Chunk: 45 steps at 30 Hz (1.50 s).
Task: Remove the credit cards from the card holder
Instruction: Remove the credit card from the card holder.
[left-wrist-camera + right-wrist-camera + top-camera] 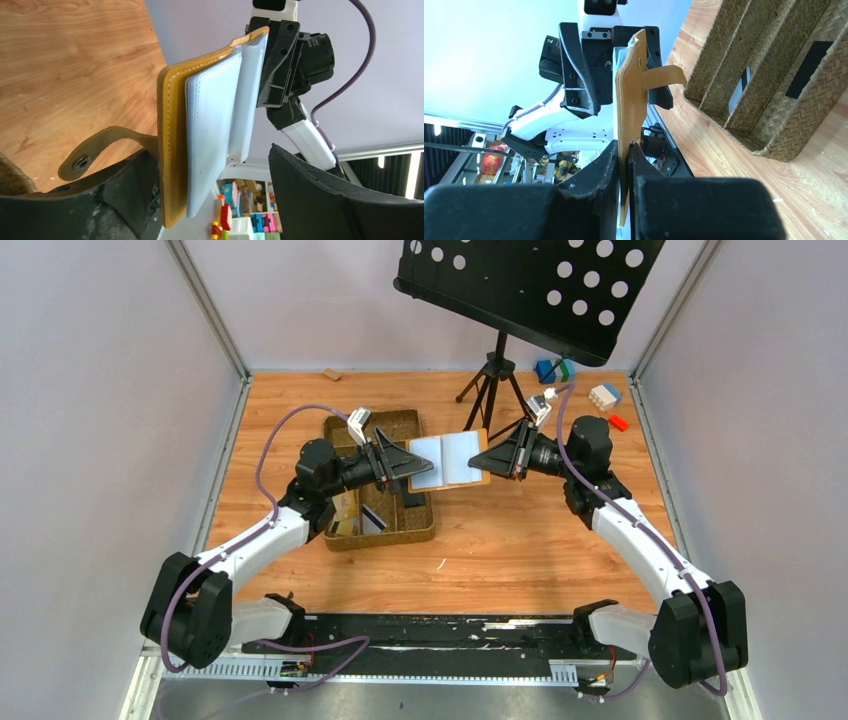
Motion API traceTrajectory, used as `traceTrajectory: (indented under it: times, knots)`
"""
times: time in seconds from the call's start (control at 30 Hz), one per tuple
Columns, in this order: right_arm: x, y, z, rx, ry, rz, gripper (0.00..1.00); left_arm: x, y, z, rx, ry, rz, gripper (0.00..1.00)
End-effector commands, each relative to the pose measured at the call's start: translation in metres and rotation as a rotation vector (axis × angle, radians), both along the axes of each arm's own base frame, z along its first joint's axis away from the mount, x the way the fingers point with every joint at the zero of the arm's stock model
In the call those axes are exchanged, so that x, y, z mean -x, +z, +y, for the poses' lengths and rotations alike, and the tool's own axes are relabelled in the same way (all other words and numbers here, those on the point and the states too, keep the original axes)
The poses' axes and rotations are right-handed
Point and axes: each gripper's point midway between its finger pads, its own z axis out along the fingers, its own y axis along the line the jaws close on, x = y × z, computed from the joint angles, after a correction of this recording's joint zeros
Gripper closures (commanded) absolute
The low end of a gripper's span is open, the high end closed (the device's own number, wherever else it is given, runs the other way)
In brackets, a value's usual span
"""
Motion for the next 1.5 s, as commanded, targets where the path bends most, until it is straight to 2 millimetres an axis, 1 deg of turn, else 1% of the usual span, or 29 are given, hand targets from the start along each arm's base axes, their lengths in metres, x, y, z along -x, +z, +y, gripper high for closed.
traceTrajectory:
  times: [0.0, 0.03, 0.17, 0.2, 0.23, 0.27, 0.3, 0.33, 0.4, 0.5, 0.6, 0.7, 0.73, 0.77, 0.83, 0.9, 1.0, 1.03, 1.1, 1.23, 1.33, 1.47]
  knots:
    - [0.007, 0.016, 0.005, -0.032, 0.030, -0.047, 1.00, 0.005, 0.027, -0.002, 0.075, -0.025, -0.085, 0.20]
    - [0.008, 0.016, 0.006, -0.030, 0.035, -0.045, 1.00, 0.004, 0.022, -0.002, 0.052, -0.021, -0.072, 0.27]
    - [0.010, 0.012, 0.012, 0.001, 0.061, -0.033, 1.00, 0.002, 0.016, -0.001, 0.008, -0.003, -0.073, 0.63]
    - [0.011, 0.010, 0.013, 0.013, 0.064, -0.034, 1.00, 0.002, 0.014, -0.001, -0.006, 0.000, -0.073, 0.77]
    - [0.011, 0.010, 0.014, 0.024, 0.066, -0.034, 1.00, 0.002, 0.010, -0.002, -0.029, 0.003, -0.066, 0.86]
    - [0.013, 0.010, 0.016, 0.033, 0.069, -0.038, 1.00, 0.002, 0.007, -0.003, -0.061, 0.004, -0.065, 0.92]
    - [0.013, 0.009, 0.019, 0.043, 0.071, -0.040, 1.00, 0.003, 0.001, -0.004, -0.099, 0.002, -0.059, 0.96]
    - [0.012, 0.009, 0.021, 0.056, 0.067, -0.037, 1.00, 0.002, 0.001, -0.007, -0.132, -0.003, -0.069, 0.98]
    - [0.013, 0.009, 0.029, 0.079, 0.074, -0.043, 1.00, 0.003, -0.009, -0.009, -0.205, -0.009, -0.054, 1.00]
    - [0.014, 0.009, 0.042, 0.087, 0.101, -0.051, 1.00, 0.002, -0.021, -0.013, -0.265, -0.020, -0.023, 1.00]
    - [0.016, 0.009, 0.051, 0.091, 0.128, -0.051, 1.00, 0.001, -0.023, -0.016, -0.269, -0.028, -0.010, 1.00]
    - [0.017, 0.006, 0.053, 0.099, 0.134, -0.045, 0.98, 0.002, -0.023, -0.018, -0.268, -0.034, -0.013, 1.00]
    - [0.017, 0.006, 0.053, 0.100, 0.133, -0.047, 0.95, 0.003, -0.023, -0.019, -0.267, -0.036, -0.012, 1.00]
    - [0.017, 0.006, 0.053, 0.100, 0.133, -0.049, 0.89, 0.003, -0.023, -0.020, -0.268, -0.037, -0.010, 1.00]
    - [0.017, 0.007, 0.052, 0.104, 0.130, -0.057, 0.73, 0.002, -0.026, -0.019, -0.277, -0.034, -0.002, 1.00]
    - [0.017, 0.005, 0.049, 0.123, 0.117, -0.051, 0.61, 0.002, -0.030, -0.017, -0.294, -0.024, 0.009, 1.00]
    - [0.014, 0.001, 0.040, 0.150, 0.073, -0.052, 0.52, 0.001, -0.038, -0.015, -0.319, -0.011, 0.029, 1.00]
    - [0.014, 0.003, 0.037, 0.149, 0.062, -0.062, 0.50, 0.001, -0.039, -0.015, -0.321, -0.009, 0.033, 1.00]
    - [0.012, 0.002, 0.033, 0.152, 0.043, -0.069, 0.49, 0.000, -0.039, -0.015, -0.315, -0.010, 0.031, 1.00]
    - [0.012, -0.004, 0.030, 0.169, 0.041, -0.046, 0.52, -0.001, -0.033, -0.017, -0.289, -0.007, 0.022, 1.00]
    - [0.012, -0.007, 0.030, 0.179, 0.050, -0.038, 0.53, -0.002, -0.030, -0.018, -0.272, -0.006, 0.017, 1.00]
    - [0.012, -0.012, 0.027, 0.198, 0.051, -0.033, 0.47, -0.002, -0.029, -0.019, -0.261, -0.006, 0.018, 1.00]
